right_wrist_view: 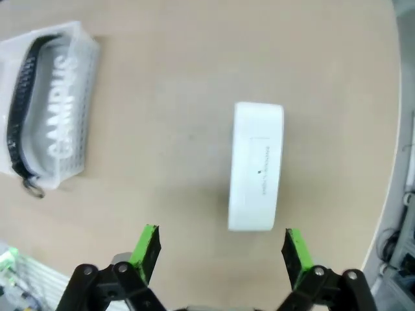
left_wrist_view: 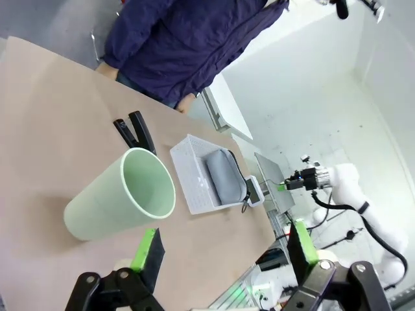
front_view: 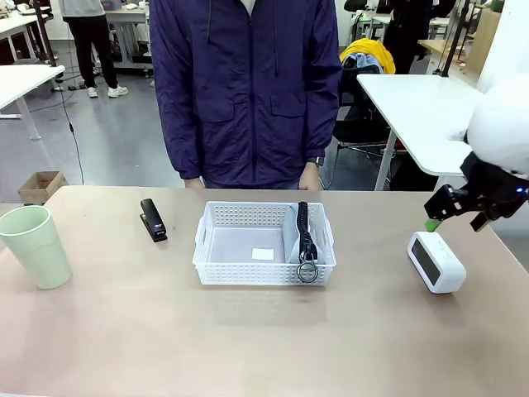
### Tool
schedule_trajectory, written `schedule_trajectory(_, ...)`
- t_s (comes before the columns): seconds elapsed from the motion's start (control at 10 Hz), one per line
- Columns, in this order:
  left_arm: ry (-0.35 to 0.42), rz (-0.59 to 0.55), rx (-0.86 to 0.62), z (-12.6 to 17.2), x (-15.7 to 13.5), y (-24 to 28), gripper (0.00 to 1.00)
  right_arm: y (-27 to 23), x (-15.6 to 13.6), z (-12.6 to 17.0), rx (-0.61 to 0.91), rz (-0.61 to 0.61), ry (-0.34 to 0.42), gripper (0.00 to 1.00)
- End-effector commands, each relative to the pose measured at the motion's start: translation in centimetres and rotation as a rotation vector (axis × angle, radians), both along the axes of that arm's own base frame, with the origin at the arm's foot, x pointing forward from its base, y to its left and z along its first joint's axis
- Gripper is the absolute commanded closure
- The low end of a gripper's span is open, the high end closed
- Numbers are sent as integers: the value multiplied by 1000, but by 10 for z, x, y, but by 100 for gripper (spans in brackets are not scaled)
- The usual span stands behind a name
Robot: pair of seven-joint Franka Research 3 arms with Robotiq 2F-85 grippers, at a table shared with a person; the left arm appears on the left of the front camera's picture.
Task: Efficiently arrange items inside the basket to fit them all.
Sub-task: Pick up the Digital clock and place it inside the Organizing basket.
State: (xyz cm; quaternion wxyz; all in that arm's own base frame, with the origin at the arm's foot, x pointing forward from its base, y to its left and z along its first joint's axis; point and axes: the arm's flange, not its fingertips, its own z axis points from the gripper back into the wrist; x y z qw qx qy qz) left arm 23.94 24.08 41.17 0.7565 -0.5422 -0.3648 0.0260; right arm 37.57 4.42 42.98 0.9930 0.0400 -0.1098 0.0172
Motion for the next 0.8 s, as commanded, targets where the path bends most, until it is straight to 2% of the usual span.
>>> schedule_trajectory(0.0, -35, -3, -4, 1, 0, 0, 0, -7, 27, -18, 0, -91, 30, 0)
schedule_trajectory(0.4, -35, -3, -4, 1, 0, 0, 0, -12, 52, -72, 26, -87, 116, 0)
schedule_trajectory(0.7, -35, -3, -4, 1, 0, 0, 0, -8, 65, -98, 0, -98, 168, 0)
